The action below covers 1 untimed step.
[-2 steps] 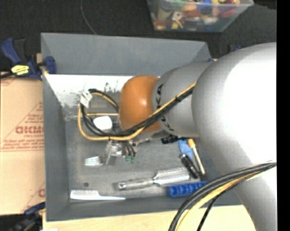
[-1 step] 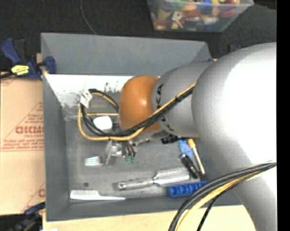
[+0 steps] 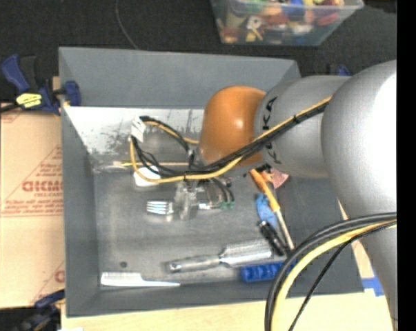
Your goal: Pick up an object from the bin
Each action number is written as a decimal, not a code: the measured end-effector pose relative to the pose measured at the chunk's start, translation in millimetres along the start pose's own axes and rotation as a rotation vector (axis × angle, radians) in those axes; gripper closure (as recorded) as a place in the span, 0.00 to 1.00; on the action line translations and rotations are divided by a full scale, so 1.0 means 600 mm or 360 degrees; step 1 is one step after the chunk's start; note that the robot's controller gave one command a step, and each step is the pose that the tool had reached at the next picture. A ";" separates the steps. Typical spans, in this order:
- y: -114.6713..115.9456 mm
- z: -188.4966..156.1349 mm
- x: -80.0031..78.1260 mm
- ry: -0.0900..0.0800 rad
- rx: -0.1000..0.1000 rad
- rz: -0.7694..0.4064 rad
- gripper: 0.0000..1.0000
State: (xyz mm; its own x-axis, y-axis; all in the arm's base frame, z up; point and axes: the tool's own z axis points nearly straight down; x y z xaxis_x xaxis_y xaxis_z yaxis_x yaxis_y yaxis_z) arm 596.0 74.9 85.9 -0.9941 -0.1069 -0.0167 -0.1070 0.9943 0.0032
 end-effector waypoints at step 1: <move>0.001 0.000 0.000 0.0000 -0.0001 0.0002 1.00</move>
Offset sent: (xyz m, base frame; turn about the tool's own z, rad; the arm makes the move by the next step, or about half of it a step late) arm -0.0459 -0.0073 -0.0159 0.1965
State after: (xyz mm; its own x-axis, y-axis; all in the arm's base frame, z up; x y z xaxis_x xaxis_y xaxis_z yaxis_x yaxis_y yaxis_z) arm 596.0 75.3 85.9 -0.9943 -0.1056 -0.0165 -0.1057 0.9944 0.0039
